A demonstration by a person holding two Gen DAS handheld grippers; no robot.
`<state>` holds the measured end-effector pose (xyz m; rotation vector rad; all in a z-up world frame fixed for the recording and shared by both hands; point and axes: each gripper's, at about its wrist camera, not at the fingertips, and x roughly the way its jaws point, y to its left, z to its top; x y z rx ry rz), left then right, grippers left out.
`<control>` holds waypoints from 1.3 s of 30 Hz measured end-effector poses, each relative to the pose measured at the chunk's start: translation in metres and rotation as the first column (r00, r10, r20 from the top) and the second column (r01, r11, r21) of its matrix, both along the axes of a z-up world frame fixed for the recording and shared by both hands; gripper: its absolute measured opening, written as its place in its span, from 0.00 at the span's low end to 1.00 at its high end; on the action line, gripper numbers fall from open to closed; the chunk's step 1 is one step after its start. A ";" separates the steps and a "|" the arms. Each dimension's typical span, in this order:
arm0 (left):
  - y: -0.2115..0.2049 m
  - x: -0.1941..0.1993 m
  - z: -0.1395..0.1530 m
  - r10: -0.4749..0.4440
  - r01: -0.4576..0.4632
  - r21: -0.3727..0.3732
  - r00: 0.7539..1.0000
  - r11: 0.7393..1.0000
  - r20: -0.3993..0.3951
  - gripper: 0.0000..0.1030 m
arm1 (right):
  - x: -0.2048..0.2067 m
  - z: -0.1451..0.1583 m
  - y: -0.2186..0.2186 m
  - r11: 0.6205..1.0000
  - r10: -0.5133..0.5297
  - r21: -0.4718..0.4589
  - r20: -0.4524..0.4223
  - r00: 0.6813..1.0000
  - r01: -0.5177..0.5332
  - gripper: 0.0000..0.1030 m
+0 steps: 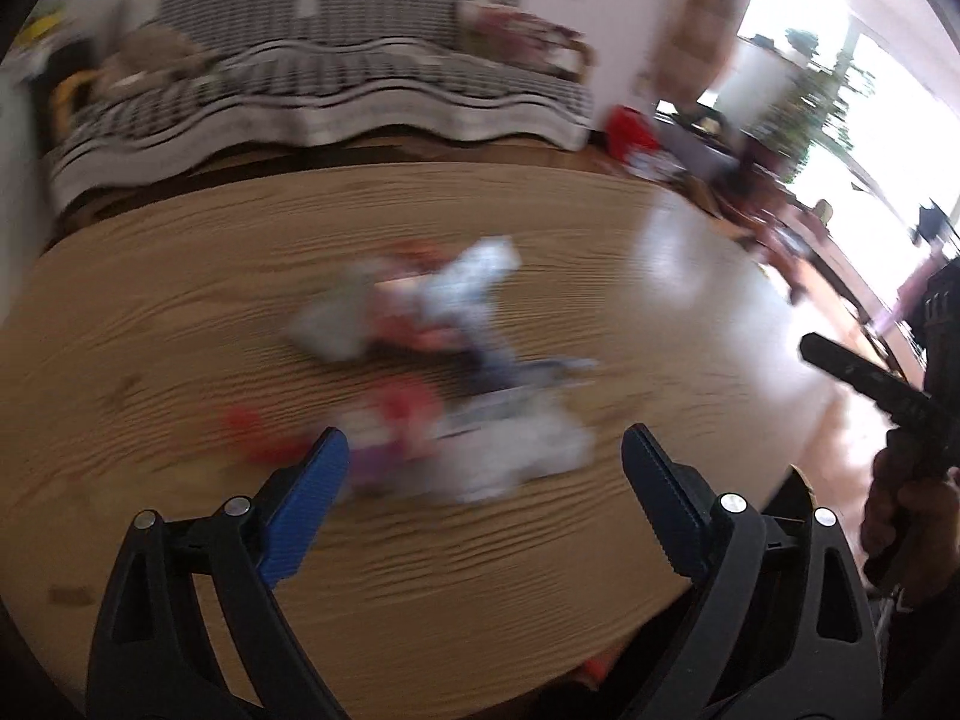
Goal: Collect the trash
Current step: 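Bring both tools back to the trash pile on the table, then grasp the pink-purple mushroom plush with the left tool while the right tool grasps the white plastic bag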
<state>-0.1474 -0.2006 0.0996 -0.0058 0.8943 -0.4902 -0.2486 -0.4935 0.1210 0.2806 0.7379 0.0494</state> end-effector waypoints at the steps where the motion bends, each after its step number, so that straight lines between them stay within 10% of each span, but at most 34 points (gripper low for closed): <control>1: 0.015 0.002 0.000 0.029 -0.029 0.004 1.000 1.000 -0.002 0.87 | 0.006 0.001 0.011 1.000 0.020 0.001 0.001 1.000 -0.020 0.77; 11: 0.091 0.011 -0.020 0.162 -0.162 0.006 0.986 0.987 -0.044 0.87 | 0.061 -0.009 0.102 0.982 0.186 -0.005 -0.050 0.981 -0.186 0.77; 25: 0.022 0.037 -0.052 -0.127 0.126 0.039 0.992 0.991 0.021 0.87 | 0.067 -0.083 0.126 0.937 0.319 -0.082 -0.205 0.926 -0.341 0.76; 33: -0.012 0.065 -0.071 -0.237 0.236 0.090 0.972 0.968 -0.001 0.87 | 0.072 -0.111 0.147 0.901 0.368 -0.167 -0.197 0.909 -0.401 0.58; 36: -0.016 0.069 -0.076 -0.249 0.248 0.088 0.968 0.965 0.006 0.85 | 0.073 -0.111 0.147 0.897 0.394 -0.127 -0.200 0.897 -0.423 0.20; 39: -0.018 0.068 -0.078 -0.265 0.265 0.084 0.964 0.961 -0.004 0.60 | 0.065 -0.106 0.144 0.894 0.408 -0.117 -0.189 0.893 -0.433 0.14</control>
